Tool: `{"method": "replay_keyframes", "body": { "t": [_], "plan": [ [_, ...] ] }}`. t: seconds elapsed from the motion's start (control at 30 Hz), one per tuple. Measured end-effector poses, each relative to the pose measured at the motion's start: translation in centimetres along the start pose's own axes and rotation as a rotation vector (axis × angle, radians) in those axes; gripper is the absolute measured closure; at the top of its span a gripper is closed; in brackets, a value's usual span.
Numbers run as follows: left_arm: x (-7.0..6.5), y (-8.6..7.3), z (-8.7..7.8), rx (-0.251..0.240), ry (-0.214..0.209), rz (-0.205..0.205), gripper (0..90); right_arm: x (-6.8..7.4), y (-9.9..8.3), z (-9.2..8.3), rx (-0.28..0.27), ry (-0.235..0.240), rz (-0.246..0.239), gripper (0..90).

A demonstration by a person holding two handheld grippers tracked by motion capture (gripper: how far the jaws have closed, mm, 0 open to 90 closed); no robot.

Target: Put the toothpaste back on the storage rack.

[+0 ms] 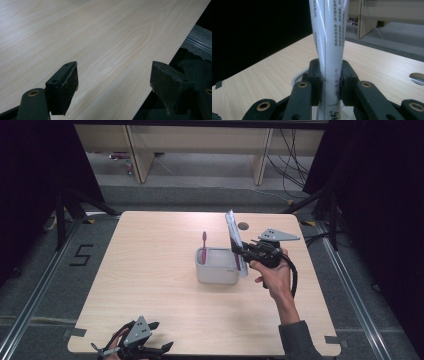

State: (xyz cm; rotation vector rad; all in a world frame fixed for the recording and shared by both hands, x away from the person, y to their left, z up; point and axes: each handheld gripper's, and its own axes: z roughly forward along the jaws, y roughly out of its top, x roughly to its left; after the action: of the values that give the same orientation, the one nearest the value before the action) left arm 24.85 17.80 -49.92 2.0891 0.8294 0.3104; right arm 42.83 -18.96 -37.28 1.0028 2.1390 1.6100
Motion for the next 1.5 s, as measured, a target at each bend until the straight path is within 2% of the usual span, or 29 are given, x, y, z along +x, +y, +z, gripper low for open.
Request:
{"method": "replay_keyframes", "body": {
  "t": [0.07,0.1,0.27,0.3,0.47,0.53,0.63,0.67,0.7,0.77,0.8,0.83,1.0,1.2,1.23,1.4,1.5],
  "plan": [
    [0.0,0.0,0.0,-0.003,0.000,-0.001,22.2,0.2,0.1,0.3,-0.004,0.000,0.007,74.8],
    [0.1,0.0,-0.1,0.012,0.001,0.010,22.2,0.0,0.3,0.8,-0.015,0.009,-0.004,74.8],
    [0.1,0.0,-0.1,0.006,0.004,0.009,22.2,0.0,0.6,1.3,-0.024,0.007,-0.017,74.8],
    [0.1,0.0,-0.1,0.006,-0.001,0.010,22.2,0.2,0.7,1.5,-0.014,0.009,0.004,74.8],
    [0.1,0.0,-0.1,0.013,0.005,0.008,22.2,0.1,0.9,2.2,-0.024,0.015,0.000,74.8],
    [0.1,0.0,-0.1,0.005,0.004,0.007,22.2,0.2,0.9,2.4,-0.015,0.010,0.012,74.8],
    [0.1,0.0,-0.1,0.006,0.003,0.008,22.2,0.0,0.9,2.8,-0.020,0.007,0.006,74.8],
    [0.1,0.0,-0.1,0.006,0.002,0.010,22.2,-0.1,0.9,2.9,-0.030,-0.007,-0.011,74.8],
    [0.1,0.0,-0.1,0.005,0.002,0.011,22.2,-0.1,0.9,3.1,-0.027,0.005,0.027,74.8],
    [0.0,0.0,-0.1,0.014,0.002,0.011,22.2,-0.3,1.0,3.3,-0.040,0.007,0.014,74.8],
    [0.0,0.0,-0.1,0.014,0.002,0.011,22.2,-0.1,1.0,3.3,-0.039,0.012,0.049,74.8],
    [0.0,0.0,0.0,0.004,-0.003,0.010,22.2,-0.2,1.2,3.4,-0.042,0.018,0.031,74.8],
    [0.1,0.0,-0.1,0.014,0.004,0.018,22.2,-0.1,1.5,3.9,-0.049,0.016,0.025,74.8],
    [0.0,0.0,-0.1,0.011,-0.004,0.003,22.2,-0.2,1.7,5.0,-0.050,0.005,0.032,74.8],
    [0.0,0.0,-0.2,0.011,-0.008,0.005,22.2,-0.3,1.7,5.0,-0.048,-0.004,0.014,74.8],
    [0.0,0.0,-0.2,0.013,-0.012,0.005,22.2,-0.6,1.5,6.0,-0.042,-0.003,0.044,74.8],
    [0.0,0.0,-0.2,0.016,-0.012,0.006,22.2,-0.6,1.4,6.2,-0.041,-0.011,0.045,74.8]
  ]
}}
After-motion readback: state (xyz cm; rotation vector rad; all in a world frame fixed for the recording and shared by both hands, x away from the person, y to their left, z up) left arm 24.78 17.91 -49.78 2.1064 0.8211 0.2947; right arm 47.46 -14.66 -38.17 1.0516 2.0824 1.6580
